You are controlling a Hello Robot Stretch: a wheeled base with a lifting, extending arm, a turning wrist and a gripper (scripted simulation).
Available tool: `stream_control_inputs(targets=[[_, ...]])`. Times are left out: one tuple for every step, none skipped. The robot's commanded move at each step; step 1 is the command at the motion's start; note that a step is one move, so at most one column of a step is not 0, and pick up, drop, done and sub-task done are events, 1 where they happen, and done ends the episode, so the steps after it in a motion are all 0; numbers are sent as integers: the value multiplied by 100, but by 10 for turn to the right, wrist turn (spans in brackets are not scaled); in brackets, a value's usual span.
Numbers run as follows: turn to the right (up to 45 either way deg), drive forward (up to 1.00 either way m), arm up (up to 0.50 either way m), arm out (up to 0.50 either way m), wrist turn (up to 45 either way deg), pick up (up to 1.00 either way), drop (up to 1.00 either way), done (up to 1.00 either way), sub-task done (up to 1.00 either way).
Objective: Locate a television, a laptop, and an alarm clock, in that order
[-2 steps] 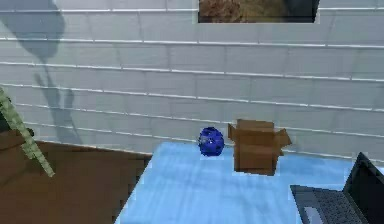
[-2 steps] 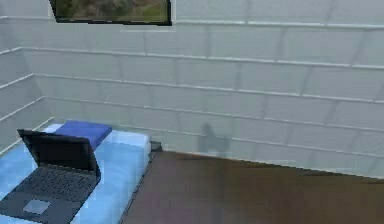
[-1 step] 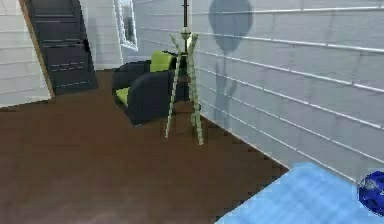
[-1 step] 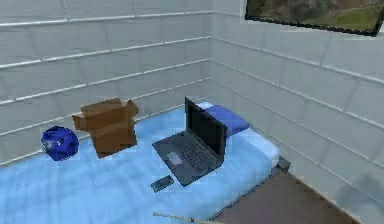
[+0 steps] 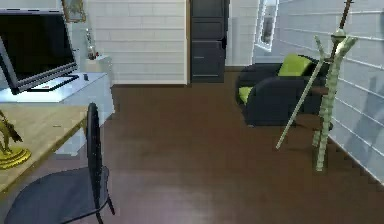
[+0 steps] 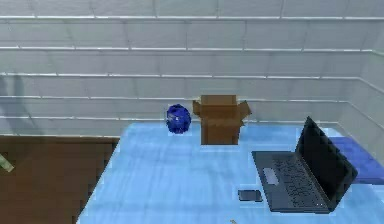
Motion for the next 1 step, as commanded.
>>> stream_control_inputs(targets=[[0,100,0,0,0,0,0,0,0]])
